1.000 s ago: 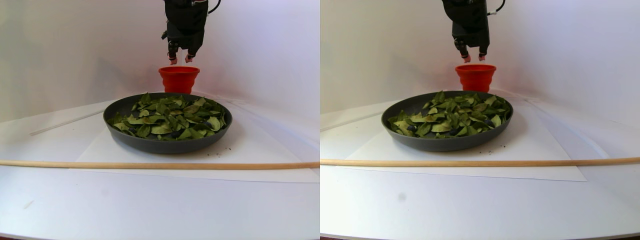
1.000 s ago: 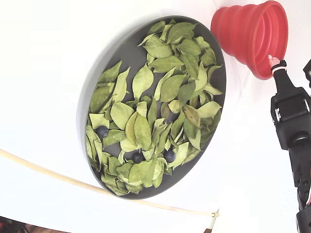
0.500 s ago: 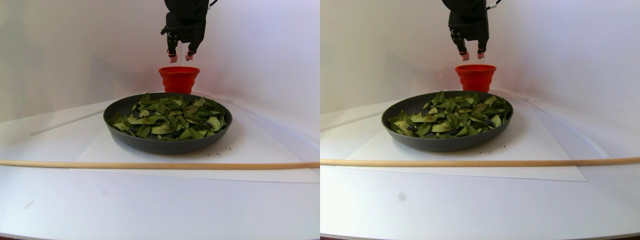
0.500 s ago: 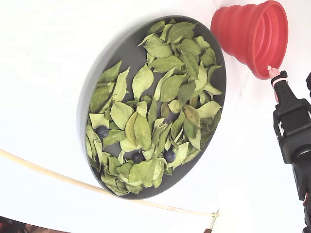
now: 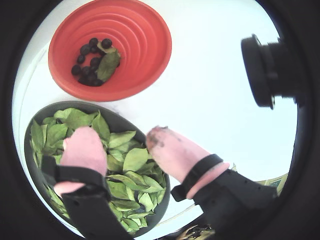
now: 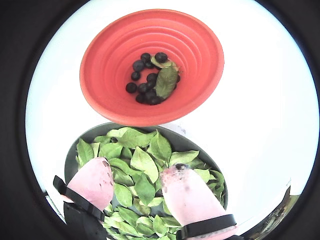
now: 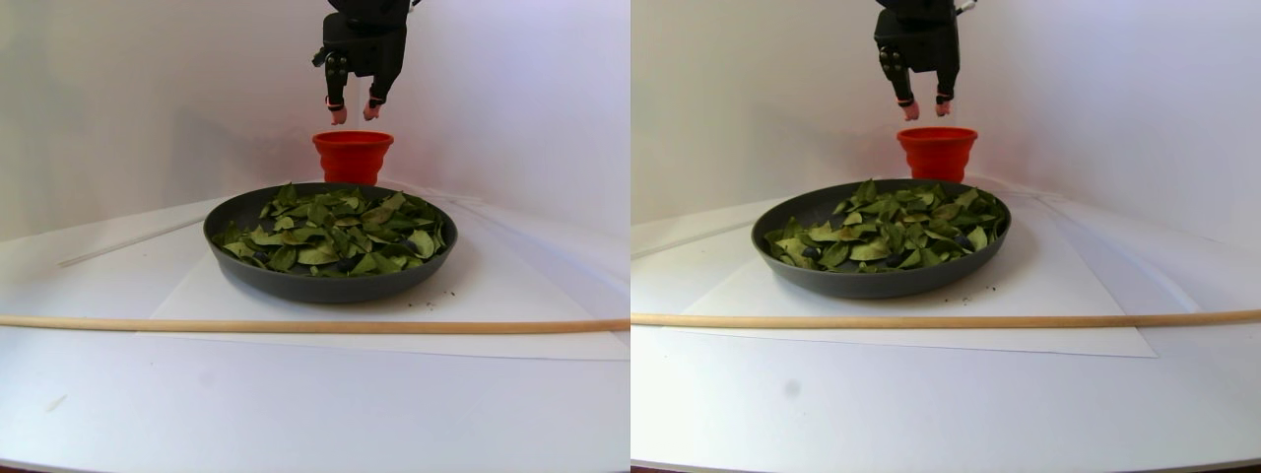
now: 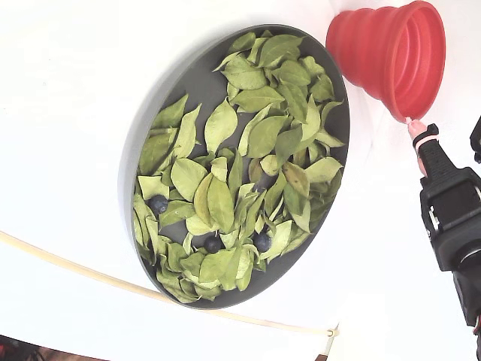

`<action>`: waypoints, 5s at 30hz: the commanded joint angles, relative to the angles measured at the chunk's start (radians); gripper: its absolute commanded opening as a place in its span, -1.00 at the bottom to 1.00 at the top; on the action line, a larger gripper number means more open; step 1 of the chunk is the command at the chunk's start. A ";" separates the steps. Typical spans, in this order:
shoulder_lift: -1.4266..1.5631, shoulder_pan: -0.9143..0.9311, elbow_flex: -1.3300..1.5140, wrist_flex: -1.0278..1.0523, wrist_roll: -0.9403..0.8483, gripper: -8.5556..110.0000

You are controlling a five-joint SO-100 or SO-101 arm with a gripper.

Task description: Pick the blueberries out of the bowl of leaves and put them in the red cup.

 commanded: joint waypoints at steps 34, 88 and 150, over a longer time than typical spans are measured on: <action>0.302 -0.021 0.178 0.224 -0.046 -0.57; 0.465 0.002 0.517 0.426 -0.152 -0.58; -0.011 0.020 0.512 0.041 -0.133 -0.56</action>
